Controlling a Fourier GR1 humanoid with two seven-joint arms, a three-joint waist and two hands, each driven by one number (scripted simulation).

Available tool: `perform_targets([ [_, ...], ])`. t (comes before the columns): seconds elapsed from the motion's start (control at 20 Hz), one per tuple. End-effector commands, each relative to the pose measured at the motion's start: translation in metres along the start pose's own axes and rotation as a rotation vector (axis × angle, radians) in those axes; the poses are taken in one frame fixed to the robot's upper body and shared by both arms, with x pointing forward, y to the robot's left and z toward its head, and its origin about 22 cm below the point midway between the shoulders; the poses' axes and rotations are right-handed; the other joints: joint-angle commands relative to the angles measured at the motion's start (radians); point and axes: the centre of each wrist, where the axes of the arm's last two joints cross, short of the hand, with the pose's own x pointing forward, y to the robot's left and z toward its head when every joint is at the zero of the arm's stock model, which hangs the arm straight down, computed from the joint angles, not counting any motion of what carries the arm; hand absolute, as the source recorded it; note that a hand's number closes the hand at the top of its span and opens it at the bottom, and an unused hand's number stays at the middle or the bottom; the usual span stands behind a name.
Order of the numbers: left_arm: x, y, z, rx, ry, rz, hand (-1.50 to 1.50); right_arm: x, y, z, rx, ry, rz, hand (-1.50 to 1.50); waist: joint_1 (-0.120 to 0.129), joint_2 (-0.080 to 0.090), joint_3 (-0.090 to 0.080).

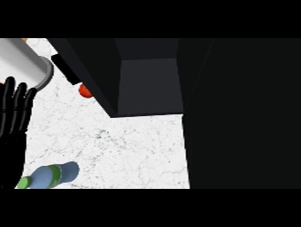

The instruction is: Pick up the bottled water, place it into the cabinet and close the cabinet

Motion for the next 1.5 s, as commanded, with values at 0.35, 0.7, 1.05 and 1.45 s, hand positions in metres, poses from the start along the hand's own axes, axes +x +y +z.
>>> perform_targets([
  [0.35, 0.009, 0.054, 0.063, -0.210, 0.062, 0.240, -1.50, 0.004, 0.006, 0.035, 0.087, 0.194, -0.174, -1.50, 0.080, -0.016, -0.006],
  [0.7, 0.040, 0.086, 0.119, -0.212, 0.079, 0.245, -1.50, 0.055, -0.009, 0.063, 0.094, 0.225, -0.178, -1.50, 0.066, -0.015, -0.003],
  [1.05, 0.040, 0.104, 0.137, -0.159, 0.127, 0.194, -1.50, 0.071, 0.006, 0.083, 0.086, 0.225, -0.225, -1.50, 0.058, -0.012, -0.003],
  [1.45, 0.024, 0.105, 0.153, -0.100, 0.160, 0.177, -1.50, 0.074, 0.005, 0.102, 0.085, 0.228, -0.207, -1.50, 0.051, -0.013, -0.003],
])
